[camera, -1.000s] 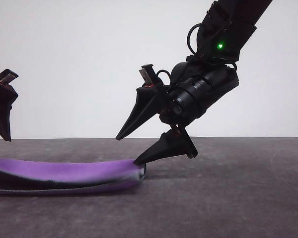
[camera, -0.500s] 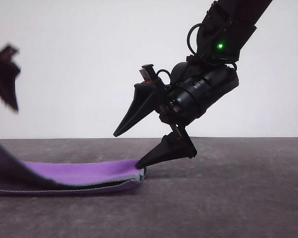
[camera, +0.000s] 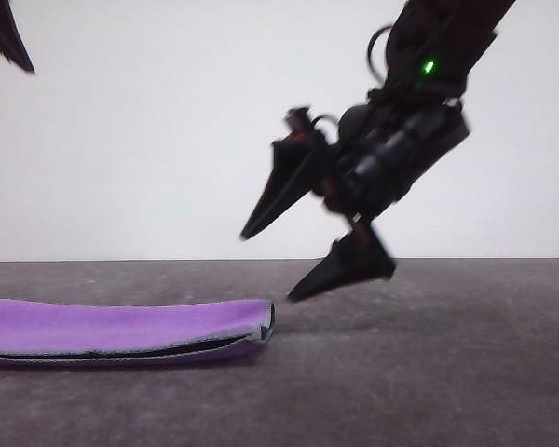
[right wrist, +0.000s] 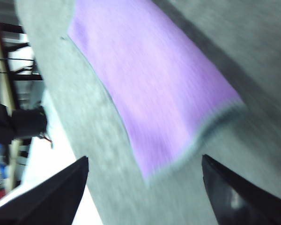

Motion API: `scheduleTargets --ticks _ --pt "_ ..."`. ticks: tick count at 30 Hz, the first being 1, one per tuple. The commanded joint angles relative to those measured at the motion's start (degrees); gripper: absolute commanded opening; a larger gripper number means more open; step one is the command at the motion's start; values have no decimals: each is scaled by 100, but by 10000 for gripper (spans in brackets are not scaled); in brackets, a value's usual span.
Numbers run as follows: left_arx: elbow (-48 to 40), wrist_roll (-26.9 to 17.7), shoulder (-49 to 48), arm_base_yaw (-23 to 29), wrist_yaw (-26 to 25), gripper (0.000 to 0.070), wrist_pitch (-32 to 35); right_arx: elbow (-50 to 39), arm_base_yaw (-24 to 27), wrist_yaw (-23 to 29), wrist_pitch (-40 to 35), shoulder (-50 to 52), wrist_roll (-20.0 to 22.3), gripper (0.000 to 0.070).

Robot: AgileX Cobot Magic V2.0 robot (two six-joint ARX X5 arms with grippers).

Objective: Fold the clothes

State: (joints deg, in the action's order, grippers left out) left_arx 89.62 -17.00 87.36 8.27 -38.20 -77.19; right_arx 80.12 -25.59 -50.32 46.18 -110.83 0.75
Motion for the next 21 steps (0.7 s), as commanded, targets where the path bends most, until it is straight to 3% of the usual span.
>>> scheduleTargets --ticks 1,11,16,18,21 --pt "116 66 4 62 107 447 191 138 -36 193 142 243 328 484" --pt "-264 226 -89 562 128 447 334 -161 -176 2064 934 1566 390 484" --pt "-611 298 -89 707 135 447 643 -1052 -113 2113 251 1892 142 484" --pt "-712 314 -89 748 134 447 747 -1556 -115 1940 -438 1918 -217 483" --pt "-766 377 -89 820 136 446 955 -2377 -184 1143 -2047 1878 -1129 484"
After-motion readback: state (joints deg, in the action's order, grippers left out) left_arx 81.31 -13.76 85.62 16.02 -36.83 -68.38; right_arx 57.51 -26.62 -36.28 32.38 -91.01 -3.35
